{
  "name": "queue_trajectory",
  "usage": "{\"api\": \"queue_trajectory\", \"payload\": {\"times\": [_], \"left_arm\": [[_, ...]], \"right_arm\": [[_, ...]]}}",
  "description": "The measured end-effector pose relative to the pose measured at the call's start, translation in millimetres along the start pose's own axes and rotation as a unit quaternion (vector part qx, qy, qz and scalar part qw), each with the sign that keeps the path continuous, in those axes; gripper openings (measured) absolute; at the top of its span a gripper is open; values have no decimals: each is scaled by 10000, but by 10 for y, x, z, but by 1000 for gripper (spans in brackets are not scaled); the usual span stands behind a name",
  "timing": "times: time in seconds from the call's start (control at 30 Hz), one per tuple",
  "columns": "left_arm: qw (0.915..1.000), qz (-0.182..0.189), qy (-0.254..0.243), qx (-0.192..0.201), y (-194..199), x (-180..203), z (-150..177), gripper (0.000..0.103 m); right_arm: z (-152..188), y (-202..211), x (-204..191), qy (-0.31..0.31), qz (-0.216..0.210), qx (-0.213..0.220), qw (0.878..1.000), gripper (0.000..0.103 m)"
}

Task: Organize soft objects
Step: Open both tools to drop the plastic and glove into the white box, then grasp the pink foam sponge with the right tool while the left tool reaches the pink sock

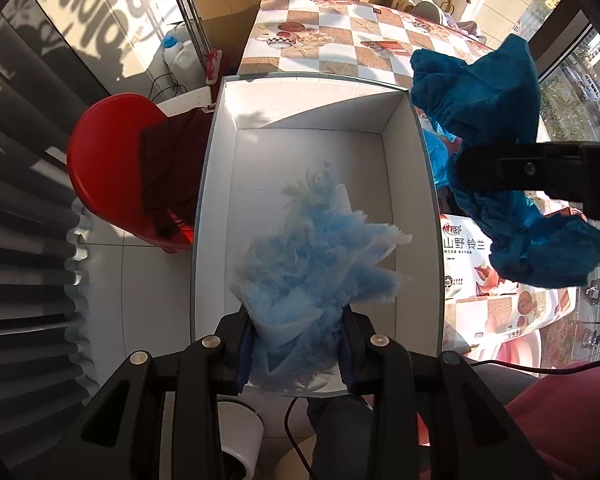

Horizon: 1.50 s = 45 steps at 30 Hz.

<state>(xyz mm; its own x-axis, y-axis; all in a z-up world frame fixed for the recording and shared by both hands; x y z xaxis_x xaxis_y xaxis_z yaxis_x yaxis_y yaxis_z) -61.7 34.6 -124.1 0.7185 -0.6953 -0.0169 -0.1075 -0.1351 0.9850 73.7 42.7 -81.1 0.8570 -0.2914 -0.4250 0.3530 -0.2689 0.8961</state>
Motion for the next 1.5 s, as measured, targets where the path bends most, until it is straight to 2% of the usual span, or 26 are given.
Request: {"api": "queue_trajectory", "payload": {"times": [0.2,0.43,0.53,0.6,0.67,0.73,0.77,0.8,1.0,1.07,1.17,1.37,1.5], "left_arm": [[9997,103,142,-157,-111,-48,26,37],[9997,119,42,-193,-147,-18,-13,40],[9999,107,40,-124,-129,-21,-29,50],[9999,82,30,-99,-122,-29,-43,68],[9999,28,0,-104,-121,-26,-57,81],[10000,4,11,-82,-118,-26,-70,82],[9999,45,58,-74,-124,-45,-75,85],[9999,59,92,-78,-130,-61,-77,88],[9997,-24,192,-155,-181,-81,-104,89],[9998,-98,156,-108,-169,-54,-141,89],[9999,-130,80,-46,-155,3,-205,91],[9999,69,58,-99,-223,147,-339,91],[9986,490,155,-96,-226,241,-462,92]], "right_arm": [[27,-94,-27,61,73,-131,9999,10],[13,-138,-39,69,66,-175,9998,10],[-6,-116,-73,145,30,-111,9998,10],[-5,-116,-88,179,11,-118,9998,10],[-6,-125,-87,184,15,-158,9997,22],[-16,-118,-66,144,52,-141,9998,77],[-27,-100,-43,97,109,-81,9999,83],[-45,-73,-13,29,119,-19,9999,86],[-96,-40,252,-480,154,-34,9987,86],[-85,-32,360,-639,173,-55,9978,100],[-78,46,517,-883,163,55,9959,103],[5,139,848,-1387,164,101,9902,103],[46,344,1227,-1803,170,221,9832,103]]}}
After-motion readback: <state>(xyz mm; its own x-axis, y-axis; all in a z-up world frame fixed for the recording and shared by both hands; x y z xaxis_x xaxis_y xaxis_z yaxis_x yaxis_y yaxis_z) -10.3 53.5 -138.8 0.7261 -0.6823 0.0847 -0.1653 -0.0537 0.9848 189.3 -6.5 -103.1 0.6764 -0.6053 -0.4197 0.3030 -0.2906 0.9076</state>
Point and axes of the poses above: each gripper's, at about its wrist camera, not at the fingertips, and y roughly against the way its jaws point, x to its right, z to its underside, the point moved 3 cm from there along -y, roughly the way its jaws point, and after that the axes turned 12 degrees about -y, right-handed, at the moved point
